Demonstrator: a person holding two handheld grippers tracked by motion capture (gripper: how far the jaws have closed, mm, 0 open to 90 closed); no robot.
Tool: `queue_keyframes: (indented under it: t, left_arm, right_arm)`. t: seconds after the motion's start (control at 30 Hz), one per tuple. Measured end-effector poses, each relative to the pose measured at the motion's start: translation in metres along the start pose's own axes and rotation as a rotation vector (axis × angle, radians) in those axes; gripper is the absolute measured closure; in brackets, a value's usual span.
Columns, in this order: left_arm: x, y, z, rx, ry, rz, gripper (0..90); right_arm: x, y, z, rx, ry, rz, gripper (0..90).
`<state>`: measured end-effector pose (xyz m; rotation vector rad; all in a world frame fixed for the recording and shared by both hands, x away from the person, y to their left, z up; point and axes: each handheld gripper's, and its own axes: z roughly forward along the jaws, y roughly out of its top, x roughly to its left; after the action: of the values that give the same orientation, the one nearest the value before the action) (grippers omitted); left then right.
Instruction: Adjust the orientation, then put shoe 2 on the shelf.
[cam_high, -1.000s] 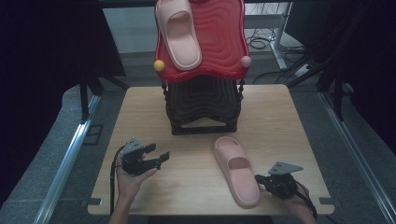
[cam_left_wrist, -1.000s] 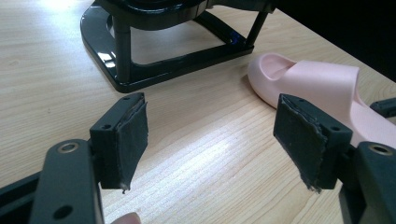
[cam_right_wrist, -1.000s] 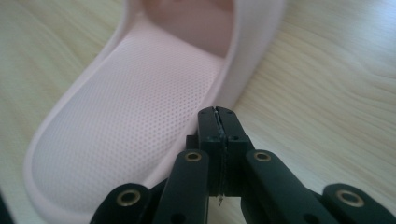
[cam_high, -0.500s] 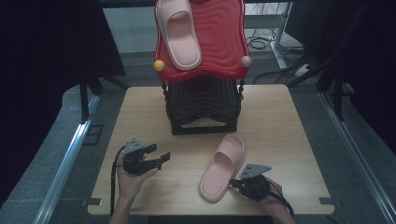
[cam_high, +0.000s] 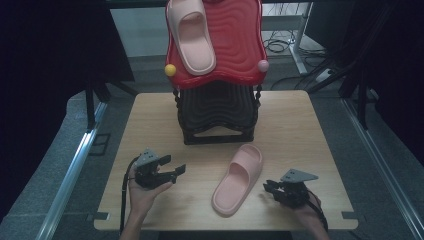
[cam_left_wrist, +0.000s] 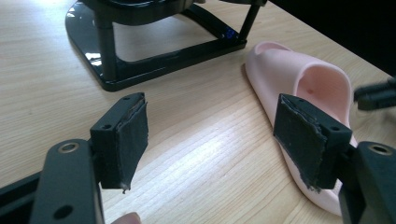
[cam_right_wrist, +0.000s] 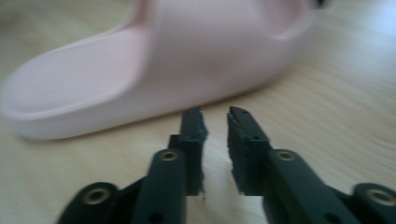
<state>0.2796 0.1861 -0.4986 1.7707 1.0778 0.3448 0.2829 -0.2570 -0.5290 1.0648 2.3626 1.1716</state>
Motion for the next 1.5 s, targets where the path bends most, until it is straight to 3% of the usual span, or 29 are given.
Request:
queue_keyframes:
  t: [0.13,0.47,0.6,0.67,0.93,1.07,1.23,1.5]
  left_arm:
    - [-0.010,0.002,0.011,0.017,0.000,0.015,27.8]
    - [-0.054,0.018,0.060,0.085,-0.057,0.071,32.2]
    - [-0.069,0.028,0.078,0.102,-0.078,0.094,38.3]
    - [-0.074,0.032,0.087,0.112,-0.089,0.100,46.2]
    - [-0.077,0.030,0.121,0.160,-0.089,0.069,58.8]
    - [-0.078,0.027,0.124,0.141,-0.104,0.050,62.5]
    - [-0.083,0.019,0.128,0.168,-0.123,0.062,63.2]
    - [-0.086,0.017,0.149,0.179,-0.092,0.044,75.1]
  right_arm:
    - [-0.016,-0.004,-0.006,-0.023,-0.040,0.051,60.1]
    - [-0.043,-0.007,-0.017,-0.069,-0.061,0.144,47.5]
    - [-0.049,-0.007,-0.022,-0.090,-0.071,0.173,46.9]
    - [-0.051,-0.008,-0.025,-0.096,-0.080,0.180,46.4]
    - [-0.054,-0.009,-0.026,-0.099,-0.101,0.204,46.3]
    - [-0.054,-0.009,-0.026,-0.096,-0.103,0.208,46.2]
    - [-0.053,-0.010,-0.024,-0.089,-0.102,0.207,46.2]
    - [-0.052,-0.010,-0.023,-0.088,-0.099,0.211,46.2]
